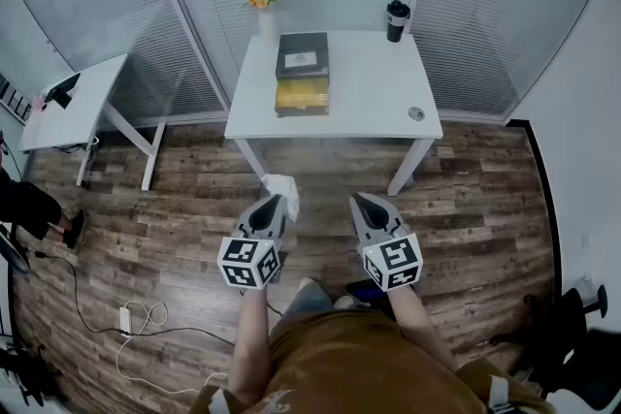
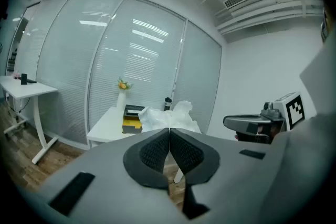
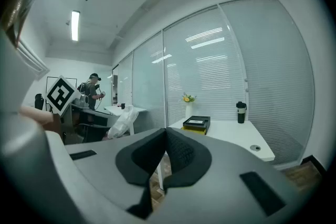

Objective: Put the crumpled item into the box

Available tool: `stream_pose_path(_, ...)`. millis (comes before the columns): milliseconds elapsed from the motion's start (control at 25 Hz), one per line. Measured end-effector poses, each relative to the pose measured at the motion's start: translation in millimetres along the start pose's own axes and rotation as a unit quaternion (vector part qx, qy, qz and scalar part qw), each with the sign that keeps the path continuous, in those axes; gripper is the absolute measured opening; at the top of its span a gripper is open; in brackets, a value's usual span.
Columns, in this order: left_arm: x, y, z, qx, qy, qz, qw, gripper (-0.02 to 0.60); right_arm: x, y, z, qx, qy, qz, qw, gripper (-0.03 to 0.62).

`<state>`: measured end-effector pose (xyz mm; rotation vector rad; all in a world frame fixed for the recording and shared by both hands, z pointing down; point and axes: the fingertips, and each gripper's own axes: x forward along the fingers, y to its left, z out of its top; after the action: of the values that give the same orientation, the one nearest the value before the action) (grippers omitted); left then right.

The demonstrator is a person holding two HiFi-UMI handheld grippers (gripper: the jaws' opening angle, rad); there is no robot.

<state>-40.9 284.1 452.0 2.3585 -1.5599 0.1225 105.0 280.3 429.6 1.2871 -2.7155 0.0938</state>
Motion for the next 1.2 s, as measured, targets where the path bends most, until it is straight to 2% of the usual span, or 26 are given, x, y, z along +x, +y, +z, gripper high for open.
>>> stream_pose_path(320, -7, -8, -2, -0.005, 0.0, 0.001, 1.0, 0.028, -10, 4, -2, -0.011, 0.007, 0.0, 1.0, 0.012)
stream_pose_path(560, -4, -14, 2, 0.0, 0.0, 0.001, 1.0, 0.028, -10, -5, -5, 0.006, 0.011, -0.001, 1.0, 0.012)
stream_pose_path(760, -3, -8, -3, 0.0, 0.007, 0.015, 0.9999, 0.028, -4, -7, -10, 0.005, 0.017, 0.002, 1.0, 0.012)
stream_pose_path(1000, 26, 16, -2, -0.008, 0.01, 0.028, 0.9995, 0.028, 30, -32, -19, 0.009, 0.029, 0.0, 1.0, 0.012)
stream_pose_path(1200, 77, 45, 5, -0.016, 0.011, 0.025, 0.9995, 0.028, 74, -61, -23, 0.005, 0.037, -0.003, 0.999, 0.012)
